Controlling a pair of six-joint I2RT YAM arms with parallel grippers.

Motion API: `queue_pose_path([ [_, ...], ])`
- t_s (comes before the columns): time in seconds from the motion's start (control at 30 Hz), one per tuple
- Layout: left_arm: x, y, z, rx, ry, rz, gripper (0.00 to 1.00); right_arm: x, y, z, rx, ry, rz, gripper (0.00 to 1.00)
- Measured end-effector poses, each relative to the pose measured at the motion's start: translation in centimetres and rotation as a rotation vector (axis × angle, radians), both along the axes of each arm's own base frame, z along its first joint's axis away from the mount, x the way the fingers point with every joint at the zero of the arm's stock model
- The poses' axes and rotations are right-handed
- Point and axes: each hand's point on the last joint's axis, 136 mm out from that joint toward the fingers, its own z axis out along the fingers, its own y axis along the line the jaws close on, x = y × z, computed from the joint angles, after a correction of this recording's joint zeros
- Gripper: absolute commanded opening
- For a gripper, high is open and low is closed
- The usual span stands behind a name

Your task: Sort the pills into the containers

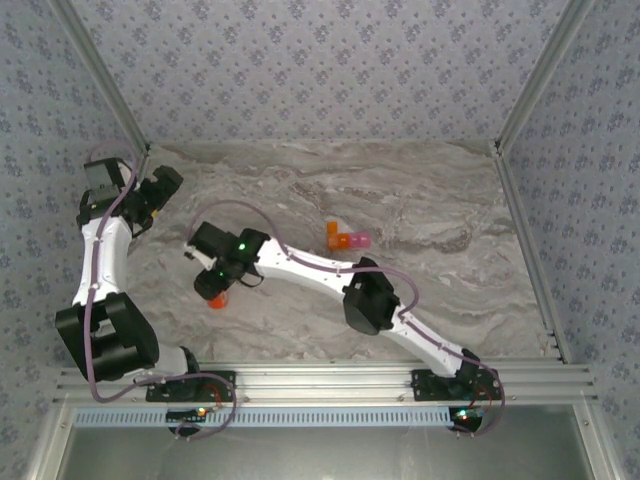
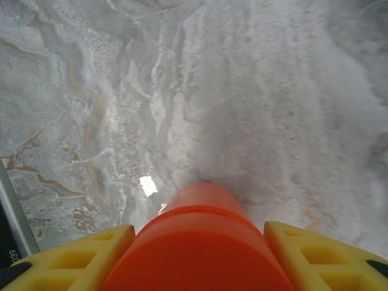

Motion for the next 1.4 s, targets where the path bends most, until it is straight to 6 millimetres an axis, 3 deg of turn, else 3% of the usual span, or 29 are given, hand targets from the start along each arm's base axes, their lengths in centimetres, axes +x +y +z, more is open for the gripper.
queue_pose_path([
  [0.13, 0.2, -0.7, 0.1, -0.008, -0.004, -0.013, 0.98, 3.5, -3.1, 2.8, 0.012, -0.021, -0.075, 0.46],
  [0.23, 0.4, -2.5, -0.1, 0.001, 0.002, -0.052, 0.98, 7.3, -6.3, 5.3, 0.033, -0.044, -0.154, 0.46],
  [0.4, 1.0, -7.5, -1.4, 0.055, 0.030, -0.160, 0.98, 13.8, -12.5, 8.2, 0.050, -0.088, -0.291, 0.46],
  [0.6, 1.9, -13.2, -4.5, 0.130, 0.093, -0.342, 0.96, 18.6, -19.0, 9.5, 0.046, -0.101, -0.414, 0.47],
  [0.83, 1.7, -19.6, -4.0, 0.239, 0.032, -0.567, 0.97, 20.9, -26.3, 11.5, 0.077, -0.068, -0.528, 0.47],
  [1.03, 1.9, -22.7, -3.4, 0.339, -0.032, -0.673, 0.98, 21.8, -31.1, 14.1, 0.145, -0.051, -0.613, 0.48],
  [1.27, 2.0, -24.8, -3.9, 0.326, -0.101, -0.736, 0.97, 21.5, -32.3, 16.1, 0.217, -0.026, -0.628, 0.48],
  [1.4, 1.5, -27.3, -3.3, 0.319, -0.173, -0.823, 0.93, 21.4, -32.5, 16.1, 0.257, 0.026, -0.627, 0.48],
])
